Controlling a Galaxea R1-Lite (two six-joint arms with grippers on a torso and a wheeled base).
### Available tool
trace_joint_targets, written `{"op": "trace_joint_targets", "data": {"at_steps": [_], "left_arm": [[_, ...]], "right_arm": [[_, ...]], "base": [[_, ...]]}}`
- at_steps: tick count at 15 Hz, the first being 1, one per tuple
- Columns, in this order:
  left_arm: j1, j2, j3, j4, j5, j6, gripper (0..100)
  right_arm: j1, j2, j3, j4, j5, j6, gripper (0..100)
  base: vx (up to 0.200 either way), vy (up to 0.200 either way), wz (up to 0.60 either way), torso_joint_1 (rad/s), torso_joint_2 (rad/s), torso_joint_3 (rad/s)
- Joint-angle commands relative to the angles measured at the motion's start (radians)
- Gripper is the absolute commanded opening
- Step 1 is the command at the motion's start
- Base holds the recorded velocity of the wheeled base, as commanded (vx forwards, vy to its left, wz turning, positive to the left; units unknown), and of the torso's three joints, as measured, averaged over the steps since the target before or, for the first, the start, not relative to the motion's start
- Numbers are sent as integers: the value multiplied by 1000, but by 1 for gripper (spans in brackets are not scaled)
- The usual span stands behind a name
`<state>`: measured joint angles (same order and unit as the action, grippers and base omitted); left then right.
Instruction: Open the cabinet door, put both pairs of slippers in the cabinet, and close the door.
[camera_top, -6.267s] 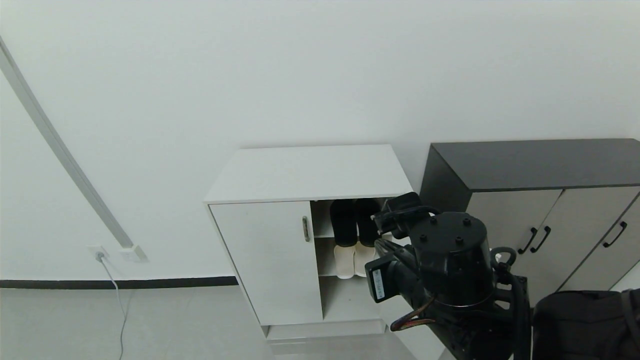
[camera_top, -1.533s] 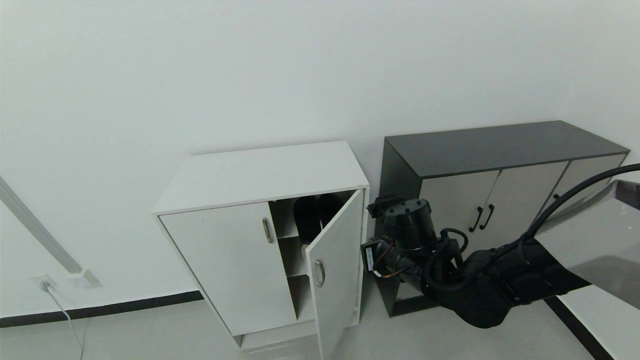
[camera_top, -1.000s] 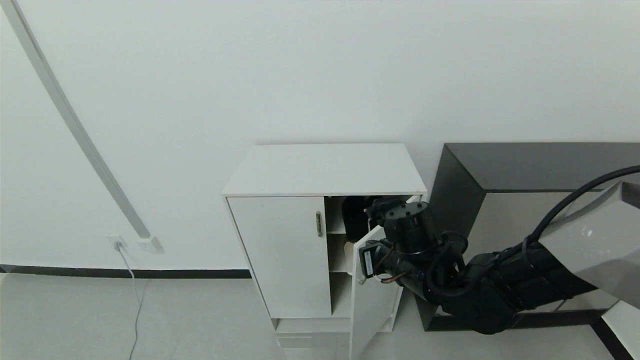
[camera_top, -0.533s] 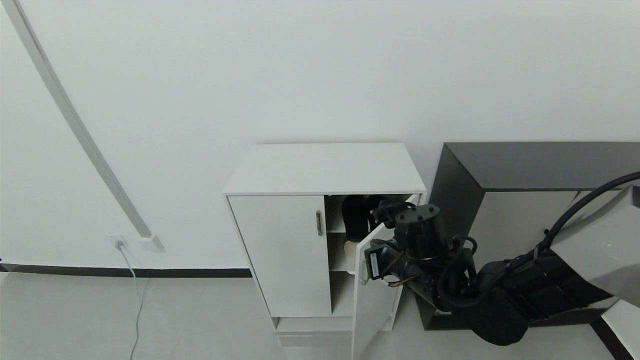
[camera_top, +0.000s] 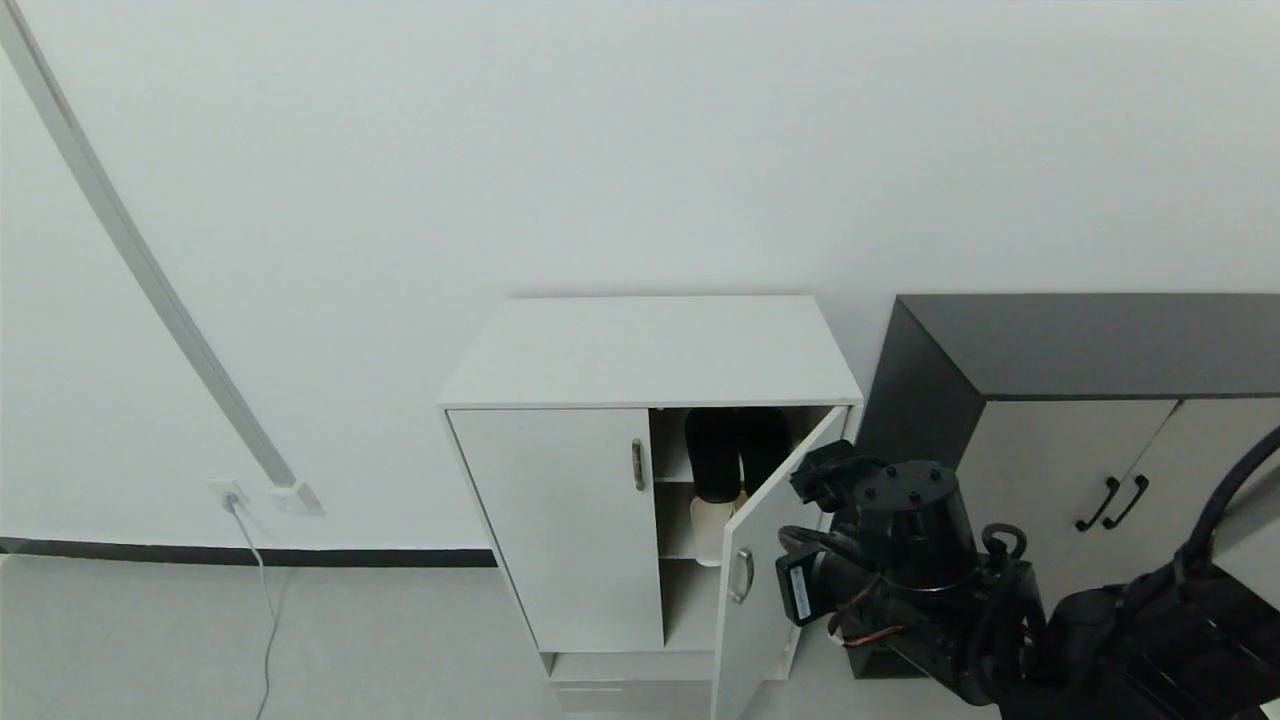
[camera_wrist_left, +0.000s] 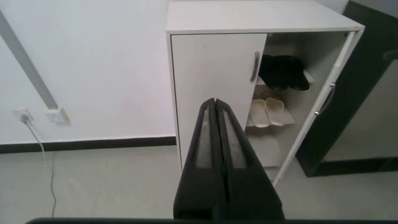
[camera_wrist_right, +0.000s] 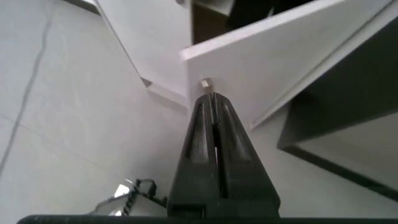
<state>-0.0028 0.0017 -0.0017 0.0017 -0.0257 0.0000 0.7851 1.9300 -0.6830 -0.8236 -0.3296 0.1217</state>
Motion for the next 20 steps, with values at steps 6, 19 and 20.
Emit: {"op": "trace_joint_targets", "data": {"at_steps": [6,19,20], "left_arm": [[0,0,0,0,0,0,0],[0,0,0,0,0,0,0],[0,0,0,0,0,0,0]], "right_arm": [[2,49,23,-28,24,-1,0],[-40,241,-139,-29,60,-1,0],[-41,264,-170,-29,60,-1,0]], "base": [[0,0,0,0,0,0],[0,0,0,0,0,0],[0,0,0,0,0,0]]}}
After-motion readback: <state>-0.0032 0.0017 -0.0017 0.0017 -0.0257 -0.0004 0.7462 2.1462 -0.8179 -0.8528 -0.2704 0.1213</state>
